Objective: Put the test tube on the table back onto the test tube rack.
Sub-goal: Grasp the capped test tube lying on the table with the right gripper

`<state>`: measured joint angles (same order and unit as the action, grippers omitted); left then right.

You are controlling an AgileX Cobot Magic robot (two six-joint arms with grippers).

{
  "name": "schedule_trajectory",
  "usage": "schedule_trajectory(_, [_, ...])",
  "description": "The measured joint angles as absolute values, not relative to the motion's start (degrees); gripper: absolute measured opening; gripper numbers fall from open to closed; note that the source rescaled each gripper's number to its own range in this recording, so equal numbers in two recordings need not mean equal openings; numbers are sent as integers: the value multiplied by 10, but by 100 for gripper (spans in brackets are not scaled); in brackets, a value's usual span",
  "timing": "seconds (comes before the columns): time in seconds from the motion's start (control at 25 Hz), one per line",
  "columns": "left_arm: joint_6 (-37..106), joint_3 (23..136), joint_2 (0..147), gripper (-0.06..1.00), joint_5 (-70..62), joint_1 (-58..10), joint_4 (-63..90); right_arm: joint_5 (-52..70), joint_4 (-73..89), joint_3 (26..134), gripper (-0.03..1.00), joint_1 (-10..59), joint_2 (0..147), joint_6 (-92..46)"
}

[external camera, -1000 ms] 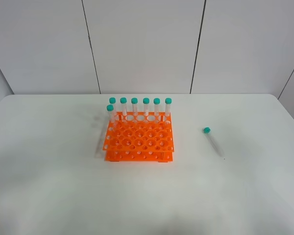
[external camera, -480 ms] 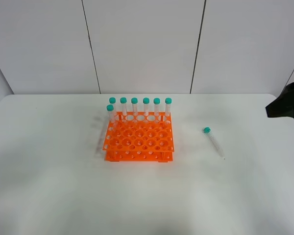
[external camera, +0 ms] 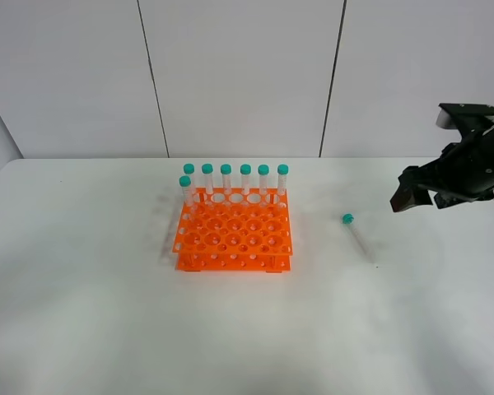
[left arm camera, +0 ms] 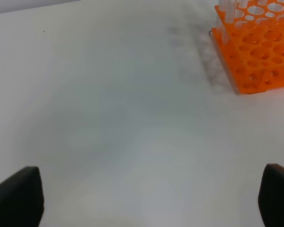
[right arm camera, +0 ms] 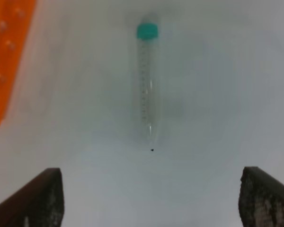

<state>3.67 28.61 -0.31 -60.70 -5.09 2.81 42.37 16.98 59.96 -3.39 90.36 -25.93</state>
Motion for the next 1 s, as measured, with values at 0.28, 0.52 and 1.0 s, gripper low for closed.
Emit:
schedule_trajectory(0.28, [37,286,-3,100,-607,-51,28,401,159,641,100,21,1025,-264])
schedule_trajectory(0.52, [37,286,-3,100,-607,-51,28,392,119,696,100,44,1112,-203])
schedule_trajectory(1.0, [37,286,-3,100,-607,-51,28,392,112,712,100,44,1191,-175])
